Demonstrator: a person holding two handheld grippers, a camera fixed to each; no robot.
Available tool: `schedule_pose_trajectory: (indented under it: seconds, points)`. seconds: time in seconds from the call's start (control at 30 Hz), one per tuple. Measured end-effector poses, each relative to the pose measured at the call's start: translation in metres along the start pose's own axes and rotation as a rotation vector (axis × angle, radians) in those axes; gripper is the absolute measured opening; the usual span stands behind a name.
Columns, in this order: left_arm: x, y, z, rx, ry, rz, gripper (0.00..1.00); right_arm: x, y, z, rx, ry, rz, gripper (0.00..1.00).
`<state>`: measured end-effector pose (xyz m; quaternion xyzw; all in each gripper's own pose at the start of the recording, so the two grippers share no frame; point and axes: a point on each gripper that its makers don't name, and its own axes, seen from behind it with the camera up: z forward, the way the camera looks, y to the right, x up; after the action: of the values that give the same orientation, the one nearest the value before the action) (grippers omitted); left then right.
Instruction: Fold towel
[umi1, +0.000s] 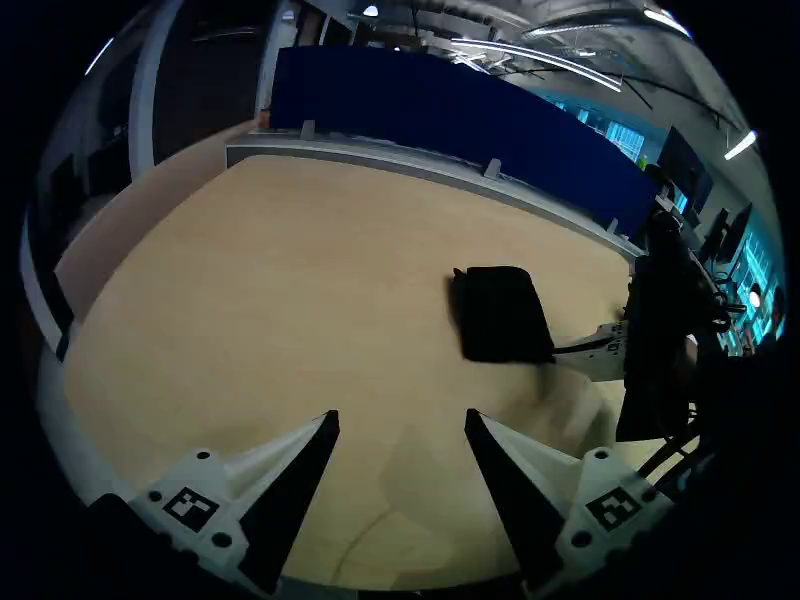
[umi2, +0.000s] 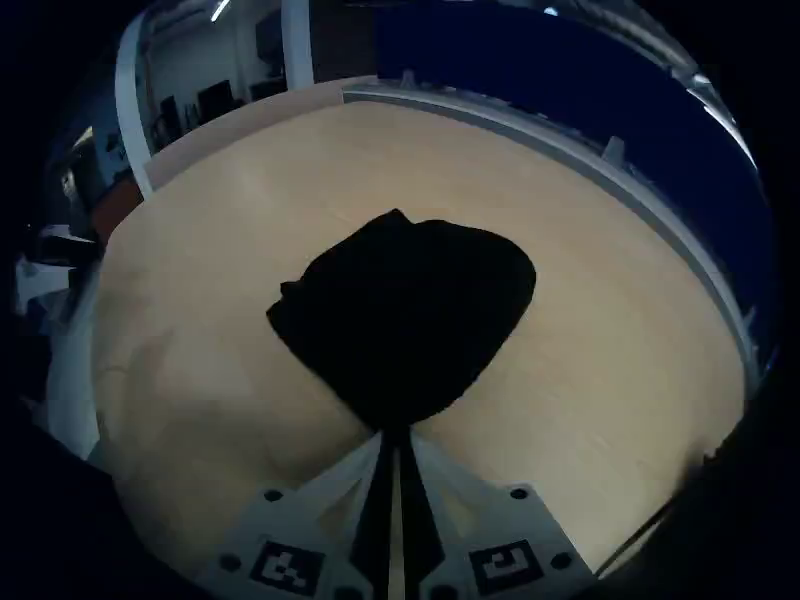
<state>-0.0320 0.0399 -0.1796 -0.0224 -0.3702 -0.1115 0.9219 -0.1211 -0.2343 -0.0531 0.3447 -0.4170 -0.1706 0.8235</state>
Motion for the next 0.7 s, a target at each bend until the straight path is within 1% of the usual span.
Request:
schedule_pose_trajectory:
  seconds: [0.17, 0.27, 0.37, 0.5, 0.7]
  points:
    - [0.005, 0.003, -0.001, -0.009, 0.005, -0.001, 0.93, 0.020, 0.008, -0.016, -0.021, 0.044, -0.012, 0.03]
    - [0.010, 0.005, -0.002, -0.015, 0.014, 0.001, 0.93, 0.041, 0.013, -0.031, -0.037, 0.083, -0.026, 0.03]
    - [0.016, 0.006, -0.003, -0.021, 0.026, 0.009, 0.93, 0.066, 0.019, -0.049, -0.051, 0.127, -0.038, 0.03]
    - [0.025, 0.010, -0.006, -0.030, 0.046, 0.021, 0.93, 0.100, 0.029, -0.079, -0.072, 0.184, -0.052, 0.03]
    - [0.037, 0.020, -0.009, -0.049, 0.072, 0.030, 0.94, 0.135, 0.047, -0.121, -0.114, 0.243, -0.065, 0.03]
